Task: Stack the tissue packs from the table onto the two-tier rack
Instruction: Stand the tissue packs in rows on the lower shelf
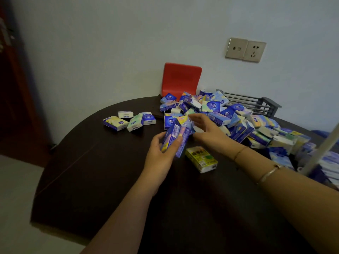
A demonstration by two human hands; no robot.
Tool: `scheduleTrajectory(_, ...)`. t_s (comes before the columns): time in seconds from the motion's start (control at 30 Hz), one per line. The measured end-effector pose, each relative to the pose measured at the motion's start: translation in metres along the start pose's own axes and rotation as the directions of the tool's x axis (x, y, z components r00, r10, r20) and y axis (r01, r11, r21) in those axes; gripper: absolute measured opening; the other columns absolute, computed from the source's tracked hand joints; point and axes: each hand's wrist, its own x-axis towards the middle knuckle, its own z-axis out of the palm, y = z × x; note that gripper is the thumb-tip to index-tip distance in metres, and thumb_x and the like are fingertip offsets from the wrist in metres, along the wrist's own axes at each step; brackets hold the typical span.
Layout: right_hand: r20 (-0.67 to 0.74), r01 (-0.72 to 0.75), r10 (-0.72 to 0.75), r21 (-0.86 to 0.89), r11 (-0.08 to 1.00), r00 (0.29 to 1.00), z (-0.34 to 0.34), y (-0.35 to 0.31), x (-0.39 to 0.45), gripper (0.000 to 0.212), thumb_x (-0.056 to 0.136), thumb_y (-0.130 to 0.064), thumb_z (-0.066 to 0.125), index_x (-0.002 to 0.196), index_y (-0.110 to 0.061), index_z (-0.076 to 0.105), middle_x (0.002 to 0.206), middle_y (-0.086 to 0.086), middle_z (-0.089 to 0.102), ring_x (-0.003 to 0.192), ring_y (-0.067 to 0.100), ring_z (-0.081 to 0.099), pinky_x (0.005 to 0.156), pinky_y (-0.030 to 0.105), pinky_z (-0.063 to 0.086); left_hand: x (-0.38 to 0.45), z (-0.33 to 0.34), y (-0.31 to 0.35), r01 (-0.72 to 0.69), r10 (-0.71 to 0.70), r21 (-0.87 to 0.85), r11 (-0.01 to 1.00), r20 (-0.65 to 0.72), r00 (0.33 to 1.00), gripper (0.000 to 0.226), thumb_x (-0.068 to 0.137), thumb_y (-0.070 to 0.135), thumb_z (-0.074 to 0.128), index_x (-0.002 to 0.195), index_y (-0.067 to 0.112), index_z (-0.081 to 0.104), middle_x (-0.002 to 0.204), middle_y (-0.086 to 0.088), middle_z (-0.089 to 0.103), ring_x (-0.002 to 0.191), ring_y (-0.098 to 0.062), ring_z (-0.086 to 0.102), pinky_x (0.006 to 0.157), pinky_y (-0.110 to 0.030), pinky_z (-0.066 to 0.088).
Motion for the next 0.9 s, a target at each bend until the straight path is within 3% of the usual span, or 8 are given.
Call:
scheduleTrajectory(0.17, -0.220, -0.108, 0.007, -0.449, 0.887, 0.976, -0.006, 0.029, 0.042, 0.057, 0.089, -0.015, 0.056, 0.141, -0.014, 0.033, 0.130, 0.018, 0.050, 0.110, 0.034, 0.054, 0.093, 0.046, 0.046, 0.004, -0.001, 0.004, 0.079, -0.083, -0.151, 0.985, -0.017, 0.996, 0.046, 0.091, 0.033, 0.058, 0.133, 0.025, 0.042, 0.124, -0.005, 0.057, 0.099, -0.024, 0.067, 0.061, -0.023, 0.058)
scheduleTrajectory(0.27, -0.278, -0.176, 0.019, -0.553, 0.814, 0.960, -0.003, 0.044, 0.057, 0.061, 0.088, -0.020, 0.059, 0.142, -0.013, 0.032, 0.131, 0.019, 0.051, 0.115, 0.037, 0.052, 0.095, 0.049, 0.045, 0.005, -0.001, 0.001, 0.050, -0.054, -0.130, 0.990, -0.030, 0.998, 0.048, 0.090, 0.035, 0.058, 0.135, 0.027, 0.041, 0.126, -0.003, 0.056, 0.098, -0.021, 0.067, 0.063, -0.023, 0.057)
scheduleTrajectory(0.37, -0.341, -0.217, 0.001, -0.596, 0.773, 0.940, -0.001, 0.049, 0.055, 0.050, 0.091, -0.019, 0.054, 0.137, -0.012, 0.037, 0.122, 0.019, 0.059, 0.107, 0.037, 0.057, 0.084, 0.044, 0.050, 0.006, -0.002, -0.003, 0.011, -0.015, -0.069, 0.998, -0.057, 0.998, 0.050, 0.089, 0.039, 0.059, 0.134, 0.029, 0.041, 0.123, 0.003, 0.057, 0.099, -0.015, 0.066, 0.072, -0.026, 0.057)
scheduleTrajectory(0.5, -0.383, -0.152, -0.058, -0.495, 0.855, 0.922, -0.002, 0.041, 0.034, 0.041, 0.092, -0.021, 0.054, 0.131, -0.011, 0.046, 0.115, 0.015, 0.061, 0.100, 0.032, 0.059, 0.080, 0.039, 0.049, 0.004, -0.002, -0.004, -0.010, 0.006, -0.043, 0.999, -0.085, 0.996, 0.052, 0.089, 0.038, 0.059, 0.136, 0.026, 0.041, 0.124, 0.005, 0.056, 0.099, -0.007, 0.062, 0.074, -0.024, 0.057)
scheduleTrajectory(0.6, -0.413, -0.080, -0.010, -0.202, 0.976, 0.911, -0.006, 0.021, 0.004, 0.039, 0.092, -0.018, 0.056, 0.130, -0.012, 0.048, 0.113, 0.011, 0.060, 0.098, 0.021, 0.058, 0.087, 0.040, 0.052, -0.001, -0.002, 0.001, -0.005, 0.003, -0.015, 1.000, -0.104, 0.995, 0.049, 0.091, 0.037, 0.057, 0.136, 0.026, 0.041, 0.125, 0.003, 0.056, 0.100, -0.009, 0.062, 0.073, -0.024, 0.057)
scheduleTrajectory(0.7, -0.346, -0.031, 0.028, -0.002, 1.000, 0.938, -0.010, -0.003, -0.039, 0.040, 0.092, -0.009, 0.055, 0.131, -0.012, 0.048, 0.113, 0.017, 0.061, 0.104, 0.028, 0.061, 0.091, 0.043, 0.053, -0.009, 0.001, 0.007, -0.007, 0.010, 0.025, 1.000, -0.107, 0.994, 0.048, 0.091, 0.036, 0.057, 0.135, 0.024, 0.042, 0.125, 0.001, 0.057, 0.100, -0.012, 0.063, 0.069, -0.023, 0.057)
scheduleTrajectory(0.8, -0.292, 0.022, -0.021, -0.002, 1.000, 0.956, -0.017, -0.026, -0.090, 0.033, 0.092, -0.009, 0.054, 0.124, -0.018, 0.051, 0.097, 0.014, 0.065, 0.099, 0.029, 0.064, 0.085, 0.046, 0.055, -0.026, 0.016, 0.022, -0.039, 0.044, 0.069, 0.997, -0.071, 0.997, 0.047, 0.091, 0.036, 0.057, 0.133, 0.022, 0.043, 0.113, 0.007, 0.059, 0.094, -0.005, 0.061, 0.073, -0.026, 0.057)
scheduleTrajectory(0.9, -0.293, 0.058, -0.072, -0.056, 0.997, 0.953, -0.029, -0.044, -0.140, 0.032, 0.092, -0.013, 0.057, 0.121, -0.024, 0.051, 0.096, 0.006, 0.067, 0.091, 0.018, 0.067, 0.078, 0.032, 0.058, -0.057, 0.044, 0.037, -0.076, 0.076, 0.093, 0.993, 0.002, 0.997, 0.048, 0.090, 0.039, 0.059, 0.133, 0.025, 0.043, 0.119, 0.006, 0.059, 0.103, -0.010, 0.062, 0.088, -0.037, 0.055)
